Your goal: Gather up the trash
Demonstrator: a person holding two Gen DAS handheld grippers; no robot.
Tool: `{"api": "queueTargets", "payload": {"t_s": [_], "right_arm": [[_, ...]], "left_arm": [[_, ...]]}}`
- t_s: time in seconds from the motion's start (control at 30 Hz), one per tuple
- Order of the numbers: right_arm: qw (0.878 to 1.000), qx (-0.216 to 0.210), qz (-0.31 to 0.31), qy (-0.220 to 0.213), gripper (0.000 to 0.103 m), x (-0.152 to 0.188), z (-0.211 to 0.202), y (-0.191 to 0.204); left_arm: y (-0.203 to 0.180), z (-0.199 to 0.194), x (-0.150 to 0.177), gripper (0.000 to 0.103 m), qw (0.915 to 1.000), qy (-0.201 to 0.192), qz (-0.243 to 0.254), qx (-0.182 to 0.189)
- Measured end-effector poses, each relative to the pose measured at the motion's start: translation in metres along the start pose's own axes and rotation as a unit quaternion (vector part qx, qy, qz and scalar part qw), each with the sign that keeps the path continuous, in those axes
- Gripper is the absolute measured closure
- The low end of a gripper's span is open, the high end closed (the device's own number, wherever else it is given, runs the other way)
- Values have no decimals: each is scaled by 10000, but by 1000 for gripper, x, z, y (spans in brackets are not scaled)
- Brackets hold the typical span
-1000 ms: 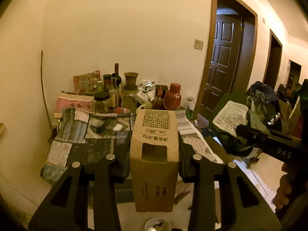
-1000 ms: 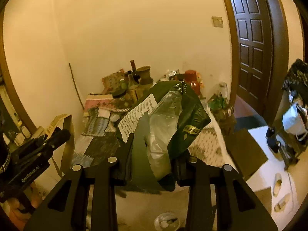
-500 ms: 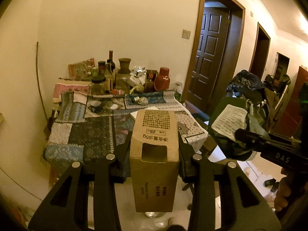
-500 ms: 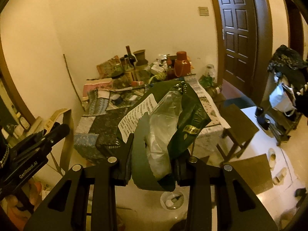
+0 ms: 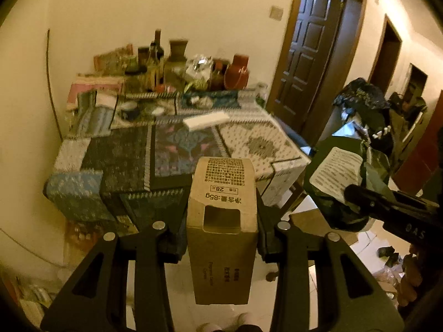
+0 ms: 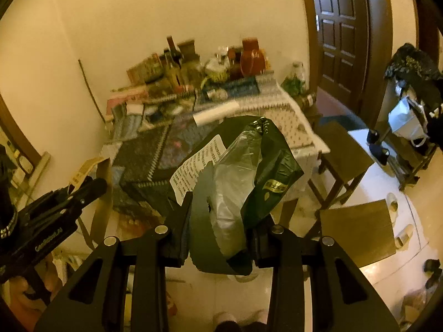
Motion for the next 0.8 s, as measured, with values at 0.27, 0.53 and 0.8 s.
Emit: {"api": "queueTargets", "payload": {"t_s": [0.27,0.53,0.8], "right_arm": [[9973,156,-126,700,72,47,73,-49],[9889,233,-48,1469,72,131,172,-103],[9802,37,-134,1977,72,212,264,-115]], "left_arm": [[-3,87,56,65,9978,576,-296,-171],[9,185,144,65,9912,1075,-603,-487],[32,258,240,65,9826,1521,-777,-727]]}}
Point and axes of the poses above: each gripper's, at about its wrist camera, not at the fingertips, and z roughly the way its jaws point, y to its left, x to its underside, the point moved 9 cm from there along z, roughly the way its jaws point, and after that the axes turned 8 degrees about -x, right-handed, at the moved point
